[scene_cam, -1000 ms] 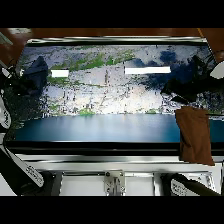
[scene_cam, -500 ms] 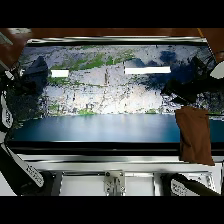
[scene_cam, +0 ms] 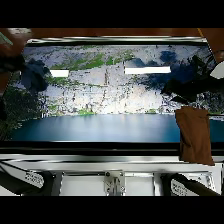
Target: Fold the shirts.
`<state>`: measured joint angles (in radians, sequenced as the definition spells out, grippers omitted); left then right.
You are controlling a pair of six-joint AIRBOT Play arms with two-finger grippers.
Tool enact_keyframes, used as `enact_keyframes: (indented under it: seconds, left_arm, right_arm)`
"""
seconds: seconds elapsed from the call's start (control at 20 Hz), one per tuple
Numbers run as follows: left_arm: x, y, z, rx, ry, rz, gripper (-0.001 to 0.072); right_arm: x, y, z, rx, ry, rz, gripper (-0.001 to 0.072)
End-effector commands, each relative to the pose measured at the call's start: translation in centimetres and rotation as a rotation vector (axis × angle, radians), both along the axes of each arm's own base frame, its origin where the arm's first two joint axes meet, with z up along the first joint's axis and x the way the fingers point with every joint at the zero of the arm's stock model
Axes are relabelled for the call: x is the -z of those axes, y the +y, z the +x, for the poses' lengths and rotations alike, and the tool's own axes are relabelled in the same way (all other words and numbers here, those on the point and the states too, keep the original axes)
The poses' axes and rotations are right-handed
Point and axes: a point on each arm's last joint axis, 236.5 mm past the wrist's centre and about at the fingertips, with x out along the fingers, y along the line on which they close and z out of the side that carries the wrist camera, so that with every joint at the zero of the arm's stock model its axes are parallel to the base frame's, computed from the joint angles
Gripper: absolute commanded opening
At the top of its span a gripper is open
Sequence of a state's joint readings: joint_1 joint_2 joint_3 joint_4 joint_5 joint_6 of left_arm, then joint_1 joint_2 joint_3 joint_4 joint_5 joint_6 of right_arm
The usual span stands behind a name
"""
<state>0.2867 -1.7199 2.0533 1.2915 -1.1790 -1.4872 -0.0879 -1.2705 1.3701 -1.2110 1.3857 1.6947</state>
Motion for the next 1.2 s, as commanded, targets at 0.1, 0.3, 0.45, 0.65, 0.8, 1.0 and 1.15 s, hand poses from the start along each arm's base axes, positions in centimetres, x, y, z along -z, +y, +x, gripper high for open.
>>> enact_keyframes:
  seconds: [0.1,0.3,0.45,0.65,0.8,1.0,1.15]
  left_arm:
    - [-22.0,-13.5,-11.8,0.244,-0.404,0.052,0.0041]
    - [-22.2,-23.9,-18.9,0.463,-0.353,-0.061,0.0041]
    - [-17.3,-32.0,-20.9,0.634,-0.223,-0.134,0.0042]
    - [-6.6,-42.2,-22.8,0.759,-0.014,-0.21,0.0042]
    - [2.1,-48.7,-24.5,0.782,0.149,-0.247,0.0042]
    - [7.6,-51.1,-26.2,0.815,0.364,-0.289,0.0717]
    - [6.9,-43.3,-24.6,0.806,0.462,-0.21,0.0716]
  right_arm:
    - [-2.8,0.0,-0.8,-0.133,-0.122,-0.059,0.0687]
    - [-7.0,0.0,-3.2,-0.225,-0.244,-0.124,0.0687]
    - [-8.3,-0.5,-5.9,-0.262,-0.242,-0.174,0.0688]
    - [-6.7,-3.1,-9.0,-0.296,-0.1,-0.28,0.0687]
    - [-5.7,-4.5,-9.2,-0.277,-0.07,-0.333,0.0687]
    - [-3.3,-4.9,-9.4,-0.269,-0.025,-0.338,0.0688]
    - [-1.4,-6.5,-9.9,-0.24,0.03,-0.354,0.0688]
